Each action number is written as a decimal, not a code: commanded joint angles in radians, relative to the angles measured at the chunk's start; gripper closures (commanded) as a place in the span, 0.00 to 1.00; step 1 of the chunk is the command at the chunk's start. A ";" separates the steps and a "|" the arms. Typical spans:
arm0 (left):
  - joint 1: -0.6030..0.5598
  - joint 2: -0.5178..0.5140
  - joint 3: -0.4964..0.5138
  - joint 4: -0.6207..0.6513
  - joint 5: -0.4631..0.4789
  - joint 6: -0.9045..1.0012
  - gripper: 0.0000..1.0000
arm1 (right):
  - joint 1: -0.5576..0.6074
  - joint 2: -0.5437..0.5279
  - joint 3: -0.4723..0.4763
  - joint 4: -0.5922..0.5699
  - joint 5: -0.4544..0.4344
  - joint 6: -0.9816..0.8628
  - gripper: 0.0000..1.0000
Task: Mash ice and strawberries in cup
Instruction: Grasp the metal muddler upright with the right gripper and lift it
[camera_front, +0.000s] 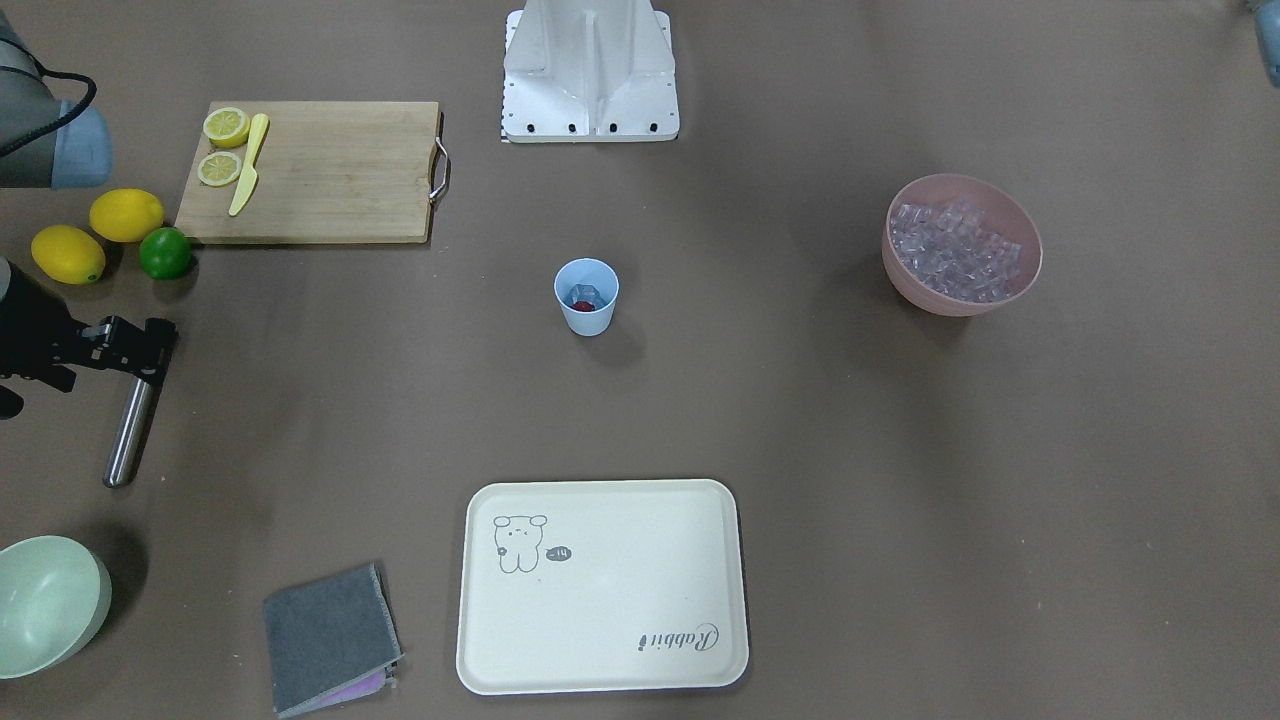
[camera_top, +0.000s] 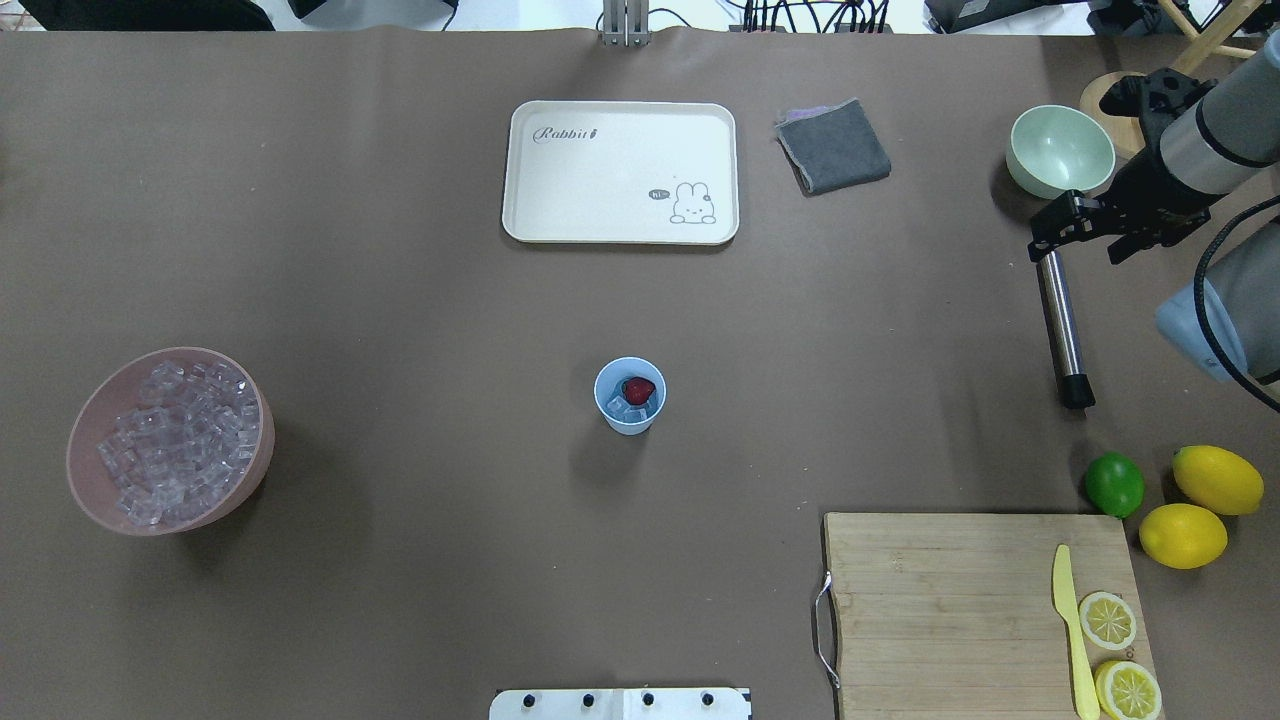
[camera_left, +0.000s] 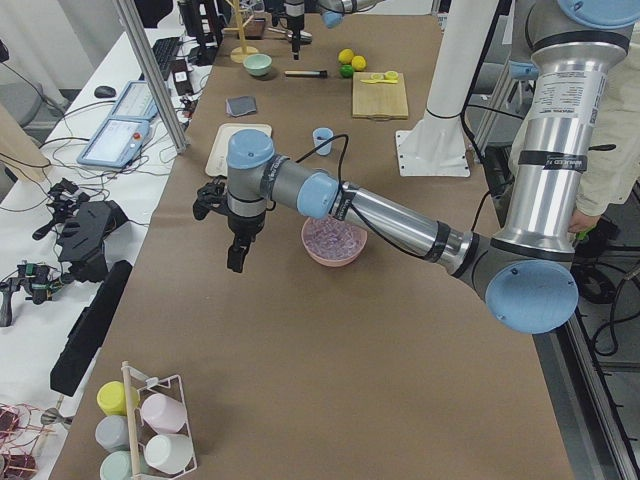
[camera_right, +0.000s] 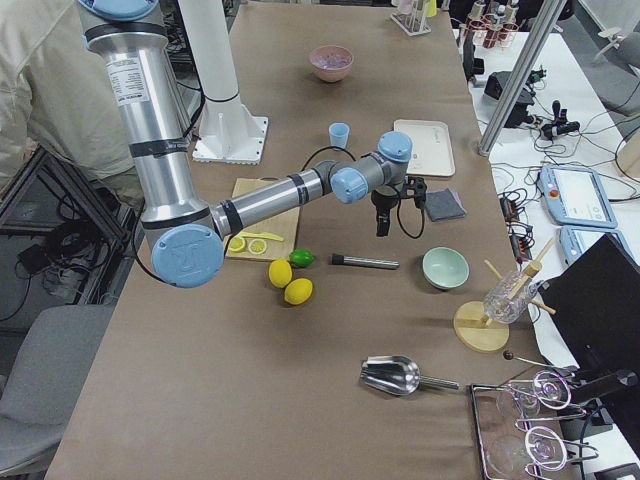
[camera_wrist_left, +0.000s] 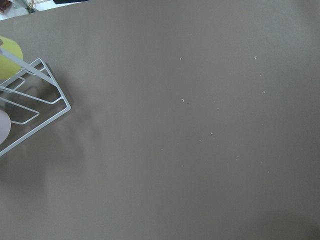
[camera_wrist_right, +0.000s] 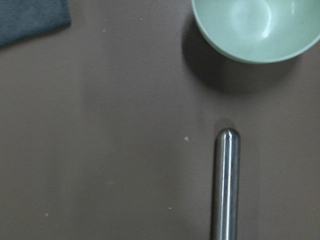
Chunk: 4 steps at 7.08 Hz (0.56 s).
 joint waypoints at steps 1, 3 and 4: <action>0.000 0.001 0.000 -0.006 0.006 0.000 0.02 | -0.012 0.037 -0.157 0.099 -0.058 -0.004 0.00; 0.000 -0.001 -0.002 -0.006 0.008 0.000 0.02 | -0.025 0.048 -0.217 0.144 -0.073 0.001 0.00; 0.000 -0.001 0.003 -0.006 0.008 0.000 0.02 | -0.030 0.057 -0.231 0.144 -0.076 0.002 0.00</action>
